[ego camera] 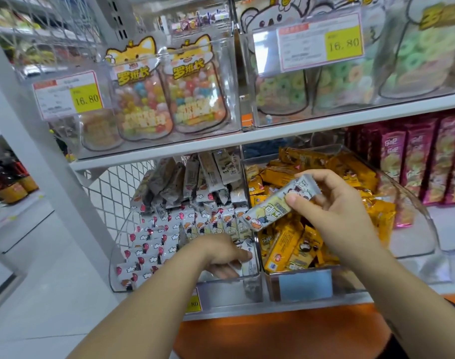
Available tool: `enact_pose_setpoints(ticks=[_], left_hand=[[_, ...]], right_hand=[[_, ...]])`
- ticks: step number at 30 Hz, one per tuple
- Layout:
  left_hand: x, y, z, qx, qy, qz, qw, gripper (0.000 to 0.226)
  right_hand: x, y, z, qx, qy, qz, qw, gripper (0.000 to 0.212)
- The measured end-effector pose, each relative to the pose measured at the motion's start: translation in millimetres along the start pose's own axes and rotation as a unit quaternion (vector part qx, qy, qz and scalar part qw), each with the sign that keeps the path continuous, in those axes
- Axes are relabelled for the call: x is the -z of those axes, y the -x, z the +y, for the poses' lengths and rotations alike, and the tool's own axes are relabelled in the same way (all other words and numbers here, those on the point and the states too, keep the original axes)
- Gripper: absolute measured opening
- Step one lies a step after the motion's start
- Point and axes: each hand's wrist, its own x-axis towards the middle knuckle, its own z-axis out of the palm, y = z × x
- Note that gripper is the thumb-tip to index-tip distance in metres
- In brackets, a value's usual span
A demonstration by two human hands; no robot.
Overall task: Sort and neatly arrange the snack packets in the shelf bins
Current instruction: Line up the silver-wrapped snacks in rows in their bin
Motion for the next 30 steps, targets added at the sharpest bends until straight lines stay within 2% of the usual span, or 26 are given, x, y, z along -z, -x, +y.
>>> enact_pose_setpoints(ticks=[4,11,14,17,21,25,27,30], left_hand=[[-3.2,2.6,-1.0,0.005,0.096,-0.025,0.995,0.012],[-5.6,2.3,-1.8,0.003,0.16,0.001,0.987,0.026],[-4.1,6.6,-2.3,-0.03,0.195,0.014,0.98,0.024],[0.4,22.8,-1.1,-0.077,0.22,0.062,0.97,0.026],[6.0,47.9,-5.3,-0.164,0.226,0.115,0.953,0.04],[5.7,63.4,-15.5,-0.216,0.19,0.163,0.944,0.058],[6.0,69.0,-20.2,-0.227,0.181,0.187,0.939,0.065],[7.0,81.8,-23.0,-0.245,0.144,0.212,0.935,0.063]], right_hand=[[2.3,0.3,-1.2,0.001,-0.002,-0.003,1.0,0.024],[0.2,1.3,-1.7,-0.003,-0.002,-0.01,1.0,0.024],[0.7,0.3,-0.7,0.02,0.024,-0.012,0.999,0.022],[5.0,-1.9,-0.3,0.033,0.061,-0.021,0.997,0.024],[14.0,-2.0,-2.8,0.045,0.17,-0.045,0.983,0.033],[12.2,3.3,-0.2,0.024,0.252,-0.125,0.959,0.04],[6.1,8.0,2.6,-0.001,0.266,-0.166,0.95,0.044],[-6.2,14.2,7.5,-0.023,0.255,-0.185,0.949,0.044]])
